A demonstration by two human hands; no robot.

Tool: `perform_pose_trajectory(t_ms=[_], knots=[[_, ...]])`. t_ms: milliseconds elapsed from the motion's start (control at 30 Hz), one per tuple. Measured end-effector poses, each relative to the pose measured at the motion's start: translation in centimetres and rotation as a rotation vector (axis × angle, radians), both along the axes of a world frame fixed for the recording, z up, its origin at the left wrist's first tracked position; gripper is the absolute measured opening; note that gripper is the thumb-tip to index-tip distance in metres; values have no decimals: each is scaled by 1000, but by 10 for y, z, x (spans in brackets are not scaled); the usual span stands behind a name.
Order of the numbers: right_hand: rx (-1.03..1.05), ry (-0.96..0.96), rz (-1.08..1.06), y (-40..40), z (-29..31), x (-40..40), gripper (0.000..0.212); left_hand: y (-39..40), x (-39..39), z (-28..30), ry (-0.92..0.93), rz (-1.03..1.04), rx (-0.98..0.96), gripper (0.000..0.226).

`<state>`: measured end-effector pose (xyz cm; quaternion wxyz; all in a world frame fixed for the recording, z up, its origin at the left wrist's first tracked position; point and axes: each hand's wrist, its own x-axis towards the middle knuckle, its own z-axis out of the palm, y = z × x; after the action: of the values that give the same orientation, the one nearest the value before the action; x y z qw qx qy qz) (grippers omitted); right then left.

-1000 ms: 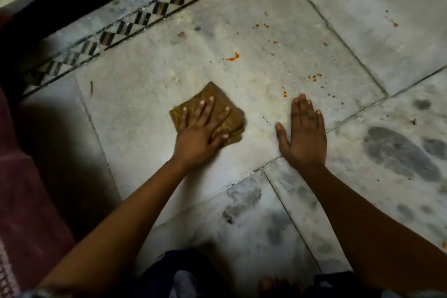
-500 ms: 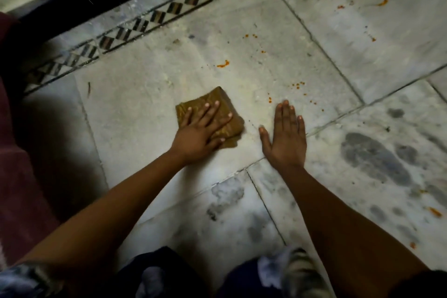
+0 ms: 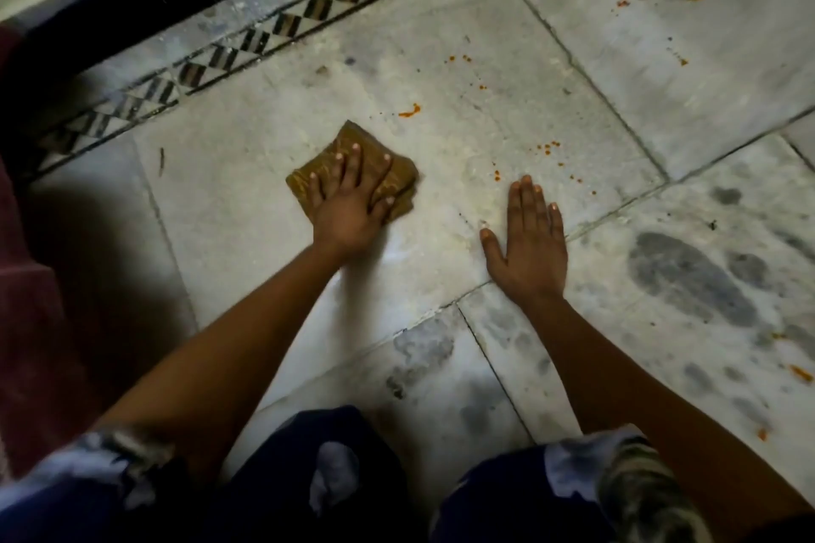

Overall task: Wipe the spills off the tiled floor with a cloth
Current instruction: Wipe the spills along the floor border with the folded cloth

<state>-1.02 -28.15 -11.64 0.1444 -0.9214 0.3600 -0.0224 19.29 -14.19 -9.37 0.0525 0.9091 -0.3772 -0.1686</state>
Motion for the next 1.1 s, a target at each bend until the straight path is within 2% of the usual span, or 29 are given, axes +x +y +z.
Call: perform_pose_trajectory(t_ms=[67,133,233,333,400,533,633,700,800,933,1000,1100], knots=[[4,-26,-16,0,1,2,70,22,-13,0,-24,-110,-46,55],[12,-42,-54,1,0,4,68,51,-12,0,-49,-130,-62,57],[4,-46,-104,2,0,9,67,59,16,-2,-74,16,-63,56],[-11,-16,-107,3,-1,10,67,14,49,-6,-39,210,-81,52],[-22,-16,-109,3,-2,10,67,-27,65,-6,-8,263,-97,53],[-28,-4,-103,3,-4,11,68,-74,55,-8,-5,119,-102,58],[-24,-16,-104,1,-4,12,69,-48,31,-7,-55,-107,-136,56],[-27,-20,-107,1,-3,10,69,-19,29,-6,-74,-184,-136,57],[-20,-24,-102,1,-4,10,69,-14,53,-7,-108,-93,-92,57],[-19,-8,-108,2,-2,11,69,-83,77,-7,-60,66,-41,55],[-15,2,-108,1,1,11,70,-113,68,-6,-28,11,-40,56],[-15,3,-109,1,3,11,70,-109,36,-8,-71,-157,-79,56]])
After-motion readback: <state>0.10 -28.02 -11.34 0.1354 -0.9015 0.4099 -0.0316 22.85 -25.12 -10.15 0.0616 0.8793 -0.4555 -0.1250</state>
